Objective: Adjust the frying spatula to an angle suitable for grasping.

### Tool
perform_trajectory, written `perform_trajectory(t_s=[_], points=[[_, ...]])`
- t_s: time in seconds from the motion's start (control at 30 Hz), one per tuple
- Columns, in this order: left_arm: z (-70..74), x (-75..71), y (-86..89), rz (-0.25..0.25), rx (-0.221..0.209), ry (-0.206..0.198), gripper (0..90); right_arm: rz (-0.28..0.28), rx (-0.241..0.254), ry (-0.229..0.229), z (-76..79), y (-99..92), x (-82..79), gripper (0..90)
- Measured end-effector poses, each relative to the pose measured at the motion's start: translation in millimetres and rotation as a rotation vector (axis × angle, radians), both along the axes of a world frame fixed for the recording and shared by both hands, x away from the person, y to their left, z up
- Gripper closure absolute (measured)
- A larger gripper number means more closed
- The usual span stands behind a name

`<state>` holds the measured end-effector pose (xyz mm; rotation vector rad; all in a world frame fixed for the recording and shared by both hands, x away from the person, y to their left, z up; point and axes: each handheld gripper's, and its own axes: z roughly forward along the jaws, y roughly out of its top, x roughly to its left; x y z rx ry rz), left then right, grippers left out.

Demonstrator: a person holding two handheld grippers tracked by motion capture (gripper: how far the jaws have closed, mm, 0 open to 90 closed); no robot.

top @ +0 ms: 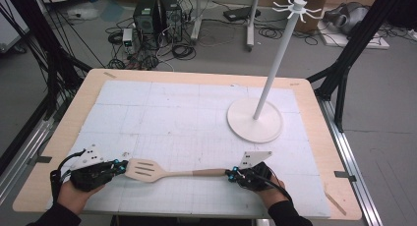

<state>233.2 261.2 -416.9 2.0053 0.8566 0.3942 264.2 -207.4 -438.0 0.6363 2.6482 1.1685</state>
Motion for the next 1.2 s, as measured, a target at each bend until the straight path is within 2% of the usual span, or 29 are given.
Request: perform_trajectory(t_s=[0.13,0.57,0.73,0.9,1.0,1.1,1.2], points=[[0.2,-4.6,-1.7,-0.009,0.012,0.006,89.5,-0.026,0.004,-0.021,1.0,0.8,4.7,89.1],[0.7,-11.5,-5.2,-0.042,0.002,0.026,89.4,-0.084,-0.027,-0.077,0.7,4.6,16.4,88.8],[0.8,-14.1,-7.0,-0.061,-0.002,0.037,89.4,-0.119,-0.032,-0.088,0.3,6.7,22.6,88.5],[0.8,-16.0,-8.1,-0.085,-0.005,0.049,89.4,-0.182,-0.039,-0.103,-0.2,12.5,27.8,87.5],[0.4,-16.4,-8.7,-0.094,-0.021,0.056,89.4,-0.226,-0.036,-0.11,-0.9,15.7,32.0,86.1],[0.6,-16.1,-7.9,-0.103,-0.037,0.058,88.8,-0.261,-0.026,-0.114,-1.6,16.5,35.6,80.3],[2.8,-15.5,-6.3,-0.105,-0.107,0.047,85.5,-0.307,-0.024,-0.112,-0.9,14.4,36.6,78.2]])
